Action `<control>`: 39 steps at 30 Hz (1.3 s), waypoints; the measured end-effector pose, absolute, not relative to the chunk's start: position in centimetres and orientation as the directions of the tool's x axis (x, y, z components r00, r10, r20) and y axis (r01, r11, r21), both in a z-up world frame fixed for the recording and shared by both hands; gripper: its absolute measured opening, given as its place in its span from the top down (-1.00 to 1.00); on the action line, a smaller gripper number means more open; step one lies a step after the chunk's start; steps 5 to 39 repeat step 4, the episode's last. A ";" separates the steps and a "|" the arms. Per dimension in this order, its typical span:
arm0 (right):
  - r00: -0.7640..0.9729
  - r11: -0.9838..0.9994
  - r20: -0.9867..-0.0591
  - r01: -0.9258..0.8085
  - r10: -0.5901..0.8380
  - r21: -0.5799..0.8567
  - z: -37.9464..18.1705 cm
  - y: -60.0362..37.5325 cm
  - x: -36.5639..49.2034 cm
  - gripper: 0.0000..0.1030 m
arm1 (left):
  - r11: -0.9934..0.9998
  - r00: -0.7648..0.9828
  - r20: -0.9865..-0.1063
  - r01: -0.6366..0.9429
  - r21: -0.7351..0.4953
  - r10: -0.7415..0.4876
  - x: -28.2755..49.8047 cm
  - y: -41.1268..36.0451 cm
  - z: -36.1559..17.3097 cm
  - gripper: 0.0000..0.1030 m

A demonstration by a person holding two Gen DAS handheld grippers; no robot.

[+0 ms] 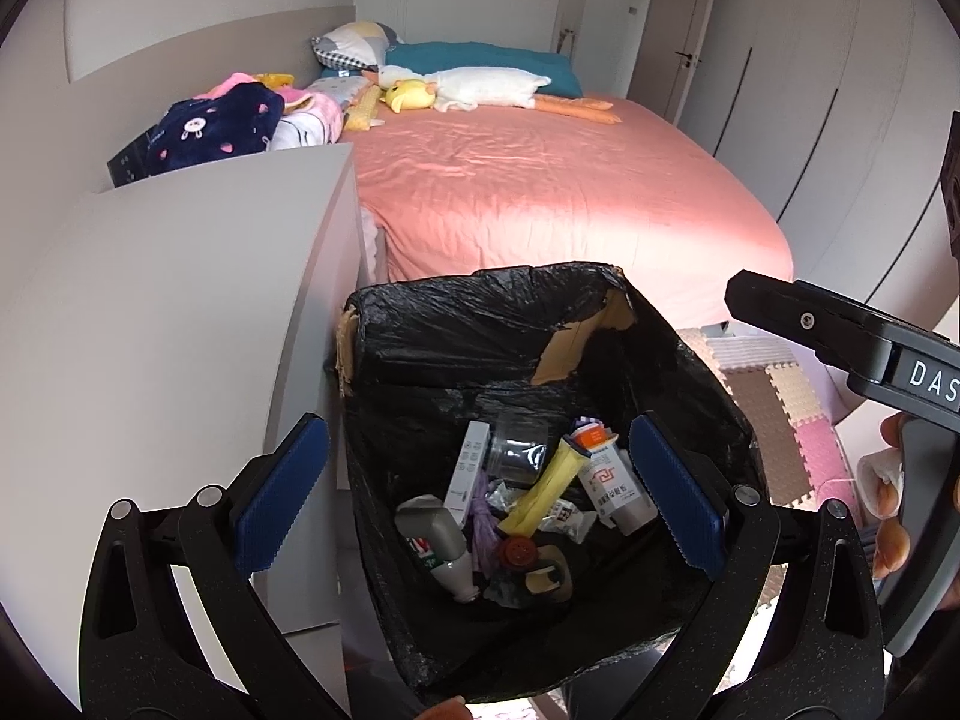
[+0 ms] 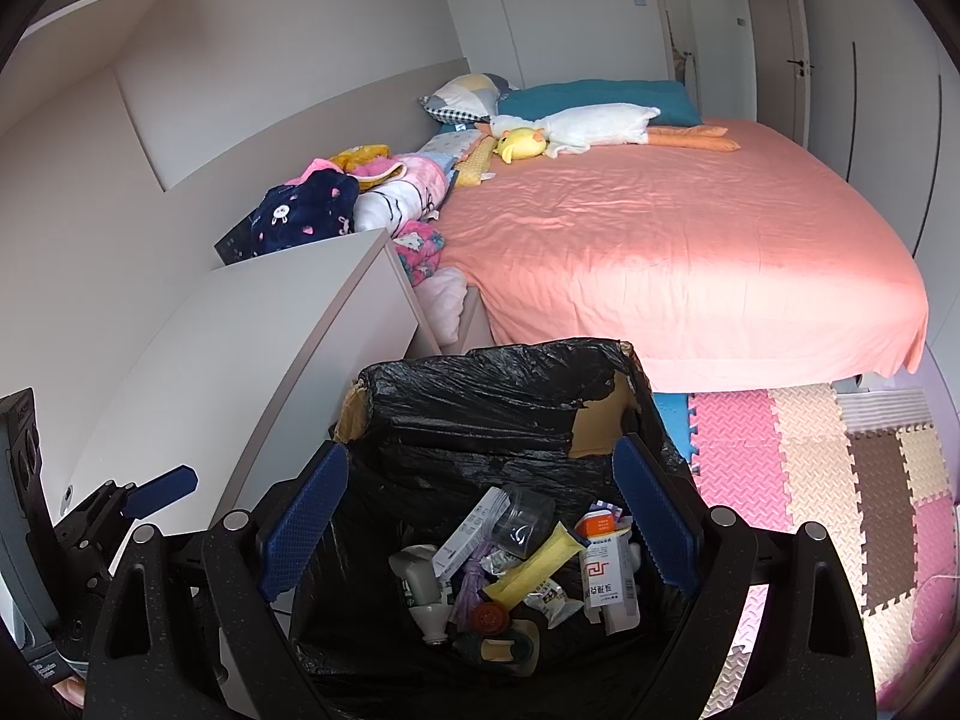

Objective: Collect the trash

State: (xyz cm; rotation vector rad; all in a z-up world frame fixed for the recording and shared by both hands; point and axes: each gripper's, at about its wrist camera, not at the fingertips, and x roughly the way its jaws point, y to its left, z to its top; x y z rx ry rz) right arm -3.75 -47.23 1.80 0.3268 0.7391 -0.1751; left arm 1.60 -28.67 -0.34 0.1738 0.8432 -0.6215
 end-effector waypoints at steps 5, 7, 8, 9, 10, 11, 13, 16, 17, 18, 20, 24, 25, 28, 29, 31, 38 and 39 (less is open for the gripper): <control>0.727 0.935 -0.685 0.270 -0.041 0.230 1.8 -47.2 -3.8 -0.75 | 0.812 0.495 -0.744 0.573 -0.109 -0.449 1.8 -28.4 -0.4 -0.88; 0.727 0.935 -0.685 0.270 -0.041 0.230 1.8 -47.2 -3.8 -0.75 | 0.812 0.495 -0.744 0.573 -0.109 -0.449 1.8 -28.4 -0.4 -0.88; 0.727 0.935 -0.685 0.270 -0.041 0.230 1.8 -47.2 -3.8 -0.75 | 0.812 0.495 -0.744 0.573 -0.109 -0.449 1.8 -28.4 -0.4 -0.88; 0.727 0.935 -0.685 0.270 -0.041 0.230 1.8 -47.2 -3.8 -0.75 | 0.812 0.495 -0.744 0.573 -0.109 -0.449 1.8 -28.4 -0.4 -0.88; 0.727 0.935 -0.685 0.270 -0.041 0.230 1.8 -47.2 -3.8 -0.75 | 0.812 0.495 -0.744 0.573 -0.109 -0.449 1.8 -28.4 -0.4 -0.88; 0.727 0.935 -0.685 0.270 -0.041 0.230 1.8 -47.2 -3.8 -0.75 | 0.812 0.495 -0.744 0.573 -0.109 -0.449 1.8 -28.4 -0.4 -0.88; 0.727 0.935 -0.685 0.270 -0.041 0.230 1.8 -47.2 -3.8 -0.75 | 0.812 0.495 -0.744 0.573 -0.109 -0.449 1.8 -28.4 -0.4 -0.88; 0.727 0.935 -0.685 0.270 -0.041 0.230 1.8 -47.2 -3.8 -0.75 | 0.812 0.495 -0.744 0.573 -0.109 -0.449 1.8 -28.4 -0.4 -0.88; 0.727 0.935 -0.685 0.270 -0.041 0.230 1.8 -47.2 -3.8 -0.75 | 0.812 0.495 -0.744 0.573 -0.109 -0.449 1.8 -28.4 -0.4 -0.88; 0.727 0.935 -0.685 0.270 -0.041 0.230 1.8 -47.2 -3.8 -0.75 | 0.812 0.495 -0.744 0.573 -0.109 -0.449 1.8 -28.4 -0.4 -0.88; 0.727 0.935 -0.685 0.270 -0.041 0.230 1.8 -47.2 -3.8 -0.75 | 0.812 0.495 -0.744 0.573 -0.109 -0.449 1.8 -28.4 -0.4 -0.88; 0.727 0.935 -0.685 0.270 -0.041 0.230 1.8 -47.2 -3.8 -0.75 | 0.812 0.495 -0.744 0.573 -0.109 -0.449 1.8 -28.4 -0.4 -0.88; 0.727 0.935 -0.685 0.270 -0.041 0.230 1.8 -47.2 -3.8 -0.75 | 0.812 0.495 -0.744 0.573 -0.109 -0.449 1.8 -28.4 -0.4 -0.88; 0.727 0.935 -0.685 0.270 -0.041 0.230 1.8 -47.2 -3.8 -0.75 | 0.812 0.495 -0.744 0.573 -0.109 -0.449 1.8 -28.4 -0.4 -0.88; 0.727 0.935 -0.685 0.270 -0.041 0.230 1.8 -47.2 -3.8 -0.75 | 0.812 0.495 -0.744 0.573 -0.109 -0.449 1.8 -28.4 -0.4 -0.88; 0.727 0.935 -0.685 0.270 -0.041 0.230 1.8 -47.2 -3.8 -0.75 | 0.812 0.495 -0.744 0.573 -0.109 -0.449 1.8 -28.4 -0.4 -0.88; 0.727 0.935 -0.685 0.270 -0.041 0.230 1.8 -47.2 -3.8 -0.75 | 0.812 0.495 -0.744 0.573 -0.109 -0.449 1.8 -28.4 -0.4 -0.88; 0.727 0.935 -0.685 0.270 -0.041 0.230 1.8 -47.2 -3.8 -0.75 | 0.812 0.495 -0.744 0.573 -0.109 -0.449 1.8 -28.4 -0.4 -0.88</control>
